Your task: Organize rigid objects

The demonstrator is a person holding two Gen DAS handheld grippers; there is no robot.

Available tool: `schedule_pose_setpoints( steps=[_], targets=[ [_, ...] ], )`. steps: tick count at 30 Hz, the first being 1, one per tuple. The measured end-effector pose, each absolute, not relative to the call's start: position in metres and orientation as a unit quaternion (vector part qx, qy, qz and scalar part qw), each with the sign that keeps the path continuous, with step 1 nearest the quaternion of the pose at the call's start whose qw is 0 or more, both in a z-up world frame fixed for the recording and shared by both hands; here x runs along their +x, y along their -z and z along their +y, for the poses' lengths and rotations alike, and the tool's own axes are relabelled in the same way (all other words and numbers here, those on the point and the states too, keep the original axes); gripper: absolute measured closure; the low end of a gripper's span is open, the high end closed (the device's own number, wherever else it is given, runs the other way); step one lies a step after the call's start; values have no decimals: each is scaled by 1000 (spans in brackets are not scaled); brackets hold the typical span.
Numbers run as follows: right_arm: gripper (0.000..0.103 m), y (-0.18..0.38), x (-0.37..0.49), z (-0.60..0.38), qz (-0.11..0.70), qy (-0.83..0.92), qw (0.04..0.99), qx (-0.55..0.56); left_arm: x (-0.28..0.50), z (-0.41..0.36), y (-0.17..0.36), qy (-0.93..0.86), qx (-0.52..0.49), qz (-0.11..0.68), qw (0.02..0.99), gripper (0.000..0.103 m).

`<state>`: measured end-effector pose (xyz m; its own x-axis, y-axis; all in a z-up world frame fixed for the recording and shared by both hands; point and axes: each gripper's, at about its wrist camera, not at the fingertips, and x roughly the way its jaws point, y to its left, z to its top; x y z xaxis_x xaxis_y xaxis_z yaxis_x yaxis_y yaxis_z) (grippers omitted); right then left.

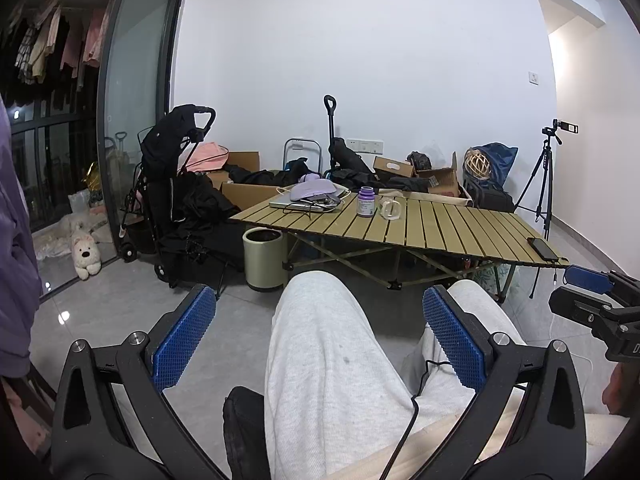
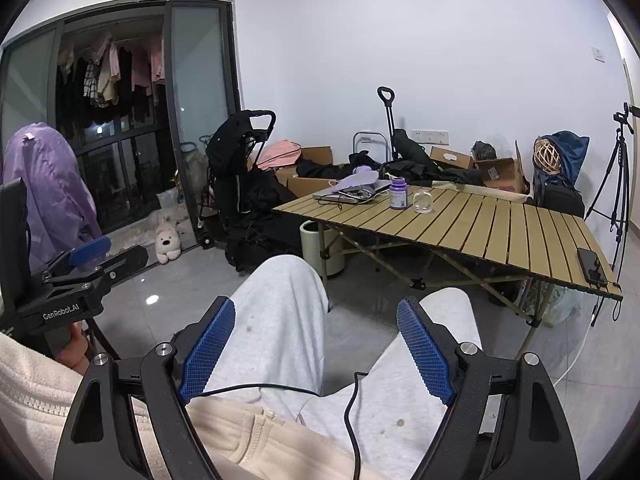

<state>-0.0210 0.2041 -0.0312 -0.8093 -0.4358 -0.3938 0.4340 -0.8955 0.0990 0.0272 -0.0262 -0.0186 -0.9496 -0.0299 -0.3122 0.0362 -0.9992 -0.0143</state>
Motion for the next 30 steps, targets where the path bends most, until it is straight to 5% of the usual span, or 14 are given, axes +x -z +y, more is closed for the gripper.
schedule_pose_setpoints(
  steps=[30],
  targets=[
    [15,32,-18,202,-5,952,224,210,30,-24,19,988,156,9,16,0]
  ],
)
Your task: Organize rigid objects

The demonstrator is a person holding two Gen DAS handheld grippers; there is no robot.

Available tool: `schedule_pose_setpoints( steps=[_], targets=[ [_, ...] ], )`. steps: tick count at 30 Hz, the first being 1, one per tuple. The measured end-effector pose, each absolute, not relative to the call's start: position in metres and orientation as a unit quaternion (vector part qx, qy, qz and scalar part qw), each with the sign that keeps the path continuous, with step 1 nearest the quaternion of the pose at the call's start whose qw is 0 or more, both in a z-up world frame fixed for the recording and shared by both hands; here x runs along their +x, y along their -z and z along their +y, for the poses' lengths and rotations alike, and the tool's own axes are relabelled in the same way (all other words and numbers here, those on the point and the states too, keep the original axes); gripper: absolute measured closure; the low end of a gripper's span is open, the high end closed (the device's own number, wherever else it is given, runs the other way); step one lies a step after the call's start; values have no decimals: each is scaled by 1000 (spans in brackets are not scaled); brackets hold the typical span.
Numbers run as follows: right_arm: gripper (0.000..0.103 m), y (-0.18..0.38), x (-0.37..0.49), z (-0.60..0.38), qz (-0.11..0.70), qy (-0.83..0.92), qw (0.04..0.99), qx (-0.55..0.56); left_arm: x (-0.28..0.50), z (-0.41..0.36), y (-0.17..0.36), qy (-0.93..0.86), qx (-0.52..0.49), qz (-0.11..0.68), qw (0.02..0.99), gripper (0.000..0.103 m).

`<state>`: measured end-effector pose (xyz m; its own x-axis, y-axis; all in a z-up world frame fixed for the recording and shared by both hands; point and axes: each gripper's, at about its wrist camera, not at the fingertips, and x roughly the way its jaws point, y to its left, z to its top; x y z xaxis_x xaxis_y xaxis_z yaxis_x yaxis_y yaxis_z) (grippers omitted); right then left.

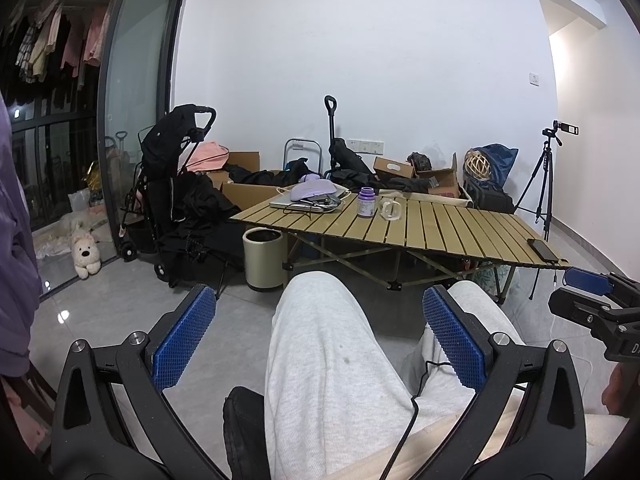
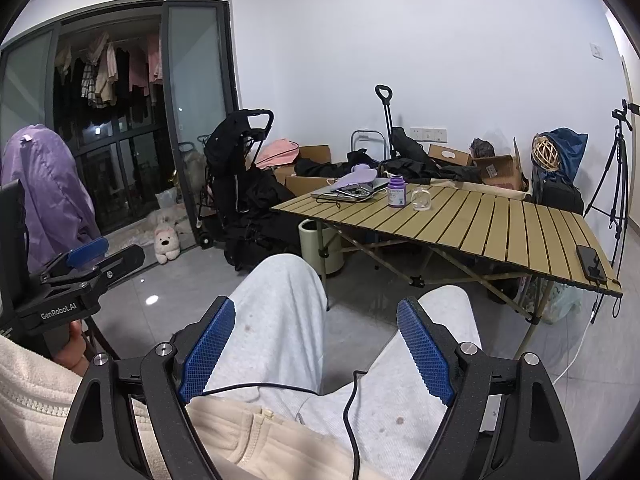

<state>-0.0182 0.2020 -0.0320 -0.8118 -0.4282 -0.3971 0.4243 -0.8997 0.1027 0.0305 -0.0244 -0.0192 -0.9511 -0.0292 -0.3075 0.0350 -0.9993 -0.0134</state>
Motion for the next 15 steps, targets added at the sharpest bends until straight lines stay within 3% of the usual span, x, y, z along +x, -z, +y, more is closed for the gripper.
schedule_pose_setpoints(
  steps=[15],
  targets=[
    [15,31,-19,203,-4,952,225,209,33,-19,18,988,154,11,20,0]
  ],
)
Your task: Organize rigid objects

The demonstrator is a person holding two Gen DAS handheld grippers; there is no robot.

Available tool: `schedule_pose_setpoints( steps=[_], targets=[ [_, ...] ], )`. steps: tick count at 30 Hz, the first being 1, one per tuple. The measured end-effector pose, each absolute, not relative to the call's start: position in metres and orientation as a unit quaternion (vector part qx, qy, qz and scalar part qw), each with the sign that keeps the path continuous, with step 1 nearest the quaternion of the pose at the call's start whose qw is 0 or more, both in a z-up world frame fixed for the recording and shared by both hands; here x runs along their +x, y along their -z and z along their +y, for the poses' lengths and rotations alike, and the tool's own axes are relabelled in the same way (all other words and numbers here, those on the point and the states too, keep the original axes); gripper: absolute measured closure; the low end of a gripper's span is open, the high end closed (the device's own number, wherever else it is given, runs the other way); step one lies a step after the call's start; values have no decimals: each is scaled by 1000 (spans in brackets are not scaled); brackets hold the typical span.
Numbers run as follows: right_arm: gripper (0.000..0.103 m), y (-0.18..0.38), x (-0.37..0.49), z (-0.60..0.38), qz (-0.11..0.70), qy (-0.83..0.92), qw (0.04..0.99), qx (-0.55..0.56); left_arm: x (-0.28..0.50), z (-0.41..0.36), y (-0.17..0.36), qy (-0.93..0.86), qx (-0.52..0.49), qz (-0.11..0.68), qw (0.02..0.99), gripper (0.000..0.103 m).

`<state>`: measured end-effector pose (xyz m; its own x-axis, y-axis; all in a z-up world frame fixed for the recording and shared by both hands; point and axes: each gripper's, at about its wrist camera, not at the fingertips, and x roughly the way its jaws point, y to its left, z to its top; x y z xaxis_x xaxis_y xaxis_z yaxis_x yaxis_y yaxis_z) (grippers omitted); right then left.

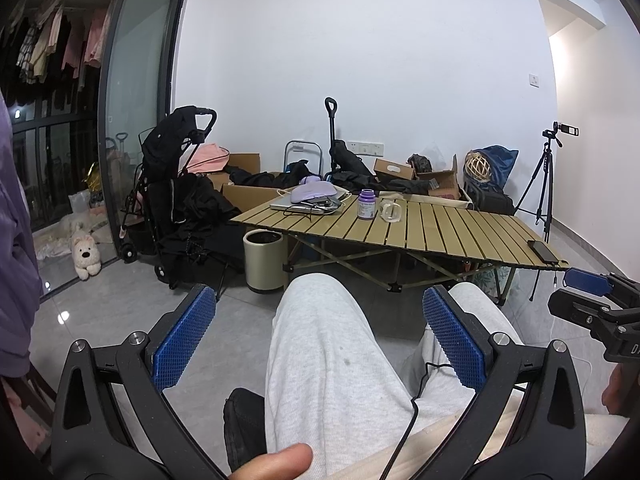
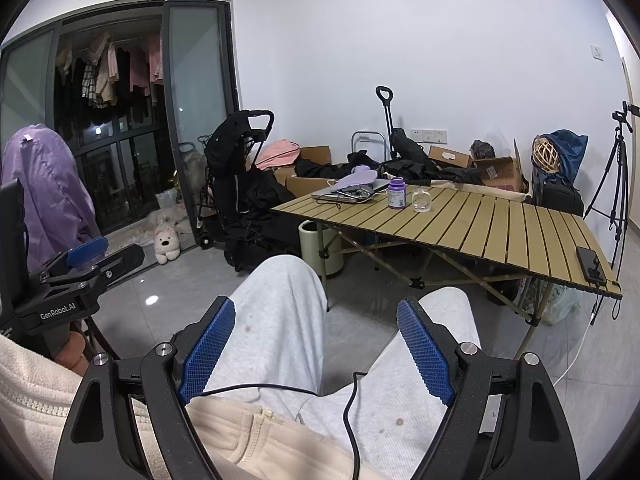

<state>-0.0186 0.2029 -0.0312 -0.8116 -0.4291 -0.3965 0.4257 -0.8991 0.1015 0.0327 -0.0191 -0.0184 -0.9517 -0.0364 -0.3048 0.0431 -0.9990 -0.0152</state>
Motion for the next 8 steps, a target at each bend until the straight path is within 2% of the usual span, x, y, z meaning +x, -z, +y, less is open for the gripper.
schedule_pose_setpoints(
  steps=[8],
  targets=[
    [15,31,-19,203,-5,952,225,210,34,-20,18,988,155,12,19,0]
  ],
)
